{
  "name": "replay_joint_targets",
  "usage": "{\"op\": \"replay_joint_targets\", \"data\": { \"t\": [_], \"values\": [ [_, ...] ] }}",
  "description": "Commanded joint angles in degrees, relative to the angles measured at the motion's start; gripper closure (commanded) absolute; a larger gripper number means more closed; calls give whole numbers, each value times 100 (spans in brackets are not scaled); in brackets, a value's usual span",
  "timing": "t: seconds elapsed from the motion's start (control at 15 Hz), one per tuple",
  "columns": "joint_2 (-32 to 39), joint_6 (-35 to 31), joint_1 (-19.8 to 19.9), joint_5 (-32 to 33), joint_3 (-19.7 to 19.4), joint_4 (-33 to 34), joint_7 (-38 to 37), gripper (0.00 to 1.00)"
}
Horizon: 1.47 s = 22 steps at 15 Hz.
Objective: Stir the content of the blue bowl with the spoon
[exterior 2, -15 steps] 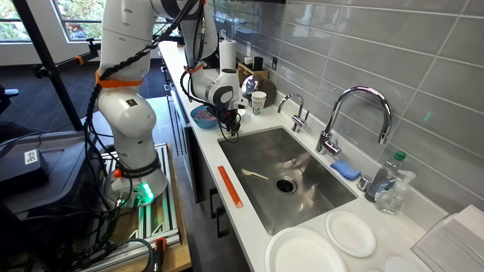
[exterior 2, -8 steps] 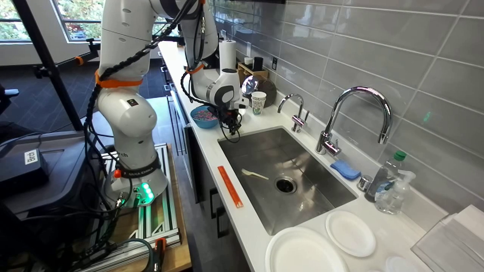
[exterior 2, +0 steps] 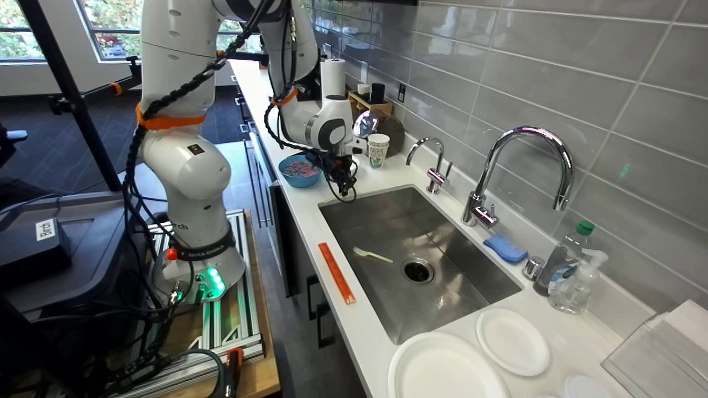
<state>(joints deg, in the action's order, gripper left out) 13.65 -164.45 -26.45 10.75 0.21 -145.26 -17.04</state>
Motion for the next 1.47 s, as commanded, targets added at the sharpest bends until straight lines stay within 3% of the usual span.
{"op": "replay_joint_targets", "data": {
  "t": [0.0,0.2,0.4,0.67,1.4],
  "values": [
    [-780,1178,-12,826,-51,-34,-460,96],
    [-1255,2199,318,987,449,165,-177,96],
    [-1514,3180,506,648,931,535,791,96],
    [-1413,4081,592,425,1299,1112,2031,96],
    [-250,5160,555,469,1845,2298,4539,96]
  ]
}}
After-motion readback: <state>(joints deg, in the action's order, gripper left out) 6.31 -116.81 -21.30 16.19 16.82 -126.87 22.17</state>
